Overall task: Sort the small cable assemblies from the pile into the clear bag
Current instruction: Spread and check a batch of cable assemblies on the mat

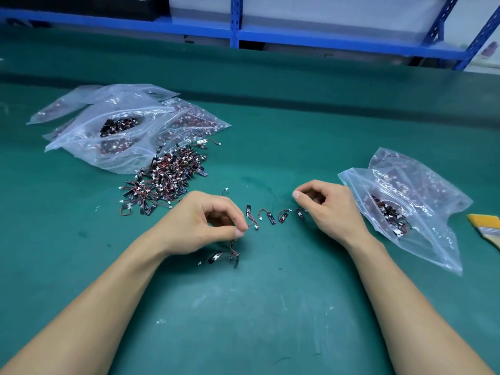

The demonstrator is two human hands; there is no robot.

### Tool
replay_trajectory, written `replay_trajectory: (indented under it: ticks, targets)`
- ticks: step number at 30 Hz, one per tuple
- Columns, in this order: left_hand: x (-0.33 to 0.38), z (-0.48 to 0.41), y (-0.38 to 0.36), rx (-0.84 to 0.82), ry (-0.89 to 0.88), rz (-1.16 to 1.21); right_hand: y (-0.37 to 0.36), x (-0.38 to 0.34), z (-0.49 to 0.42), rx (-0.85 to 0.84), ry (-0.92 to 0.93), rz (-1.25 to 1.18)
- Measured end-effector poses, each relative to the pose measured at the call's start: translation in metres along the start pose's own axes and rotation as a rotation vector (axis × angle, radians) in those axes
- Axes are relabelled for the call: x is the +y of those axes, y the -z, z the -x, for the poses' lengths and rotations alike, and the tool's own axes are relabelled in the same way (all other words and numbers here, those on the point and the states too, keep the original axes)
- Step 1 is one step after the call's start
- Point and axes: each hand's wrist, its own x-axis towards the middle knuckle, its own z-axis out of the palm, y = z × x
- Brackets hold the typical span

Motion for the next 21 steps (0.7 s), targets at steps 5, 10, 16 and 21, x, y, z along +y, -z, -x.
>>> replay_trajectory:
  ticks: [5, 10, 16, 21]
  targets:
    - [0.001, -0.001, 0.0, 0.071, 0.003, 0.017, 0.0, -0.004, 0.001, 0.013, 0.066, -0.02]
    - [0.003, -0.001, -0.001, 0.066, 0.019, 0.03, -0.003, -0.008, 0.003, 0.011, 0.127, -0.023]
    - [0.006, -0.002, -0.003, 0.062, -0.013, -0.057, -0.003, -0.008, 0.003, 0.003, 0.13, -0.028]
    - [0.004, -0.002, -0.005, 0.122, 0.015, 0.02, -0.002, -0.011, 0.003, 0.019, 0.129, -0.06]
